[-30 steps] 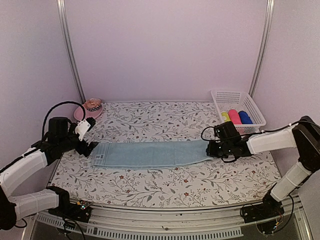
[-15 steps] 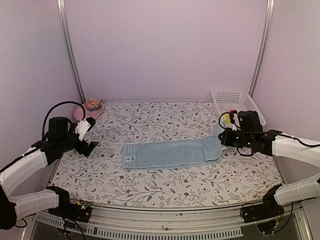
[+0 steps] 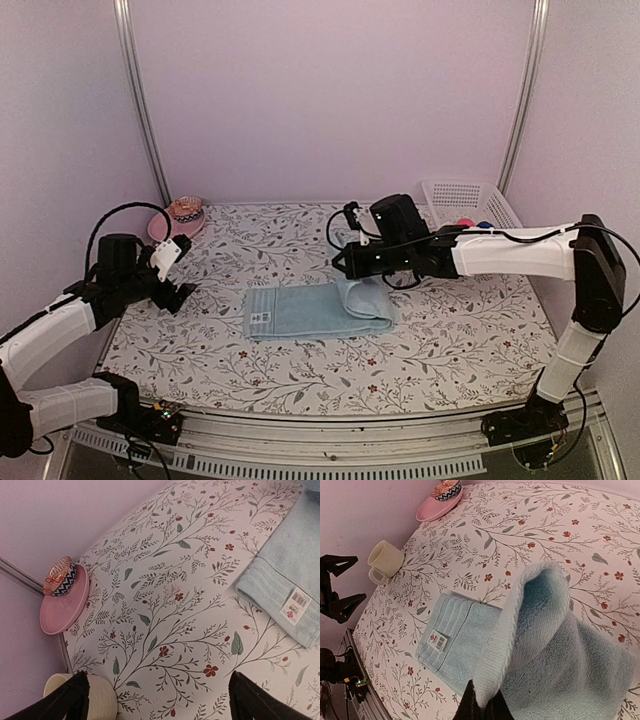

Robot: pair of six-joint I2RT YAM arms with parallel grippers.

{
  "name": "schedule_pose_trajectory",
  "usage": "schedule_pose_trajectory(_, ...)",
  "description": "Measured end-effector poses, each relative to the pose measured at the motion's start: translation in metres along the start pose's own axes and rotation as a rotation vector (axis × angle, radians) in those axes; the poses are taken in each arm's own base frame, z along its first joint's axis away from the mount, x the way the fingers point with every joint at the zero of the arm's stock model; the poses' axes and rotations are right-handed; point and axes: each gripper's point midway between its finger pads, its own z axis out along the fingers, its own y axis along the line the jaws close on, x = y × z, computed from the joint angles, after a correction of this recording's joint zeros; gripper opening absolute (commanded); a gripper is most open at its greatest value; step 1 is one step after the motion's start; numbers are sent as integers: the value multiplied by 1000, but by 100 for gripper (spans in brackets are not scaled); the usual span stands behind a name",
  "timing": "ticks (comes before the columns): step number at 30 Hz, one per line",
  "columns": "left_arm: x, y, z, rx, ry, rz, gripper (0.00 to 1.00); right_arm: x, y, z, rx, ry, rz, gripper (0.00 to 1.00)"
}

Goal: Roll the towels
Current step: Fold the towel at the center of the board.

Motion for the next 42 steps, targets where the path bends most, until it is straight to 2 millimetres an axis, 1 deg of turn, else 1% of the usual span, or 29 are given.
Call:
schedule_pose_trajectory(2,0,0,0,-1,-2,-1,97,2,15,19,-34,23,-21,2)
schedule_pose_trajectory(5,0,1,0,-2,-2,-1,97,8,32,43,-71,56,-46,2)
schedule_pose_trajectory(8,0,0,0,-1,-2,-1,97,17,44,62,-95,87,-59,2)
schedule_pose_trajectory(12,-1,0,0,0,-3,-1,97,26,52,80,-113,116,-65,2)
schedule_pose_trajectory(16,-1,0,0,0,-4,-1,97,30,55,93,-124,131,-67,2)
schedule_pose_trajectory(19,0,0,1,1,-2,-1,97,31,59,96,-136,136,-68,2)
schedule_pose_trajectory(33,2,0,2,5,8,-3,97,37,74,95,-204,167,-82,2)
schedule_pose_trajectory(37,3,-1,3,8,12,-4,97,40,80,101,-223,176,-86,3)
schedule_pose_trajectory(42,4,-1,4,10,15,-4,97,47,81,111,-226,190,-88,3)
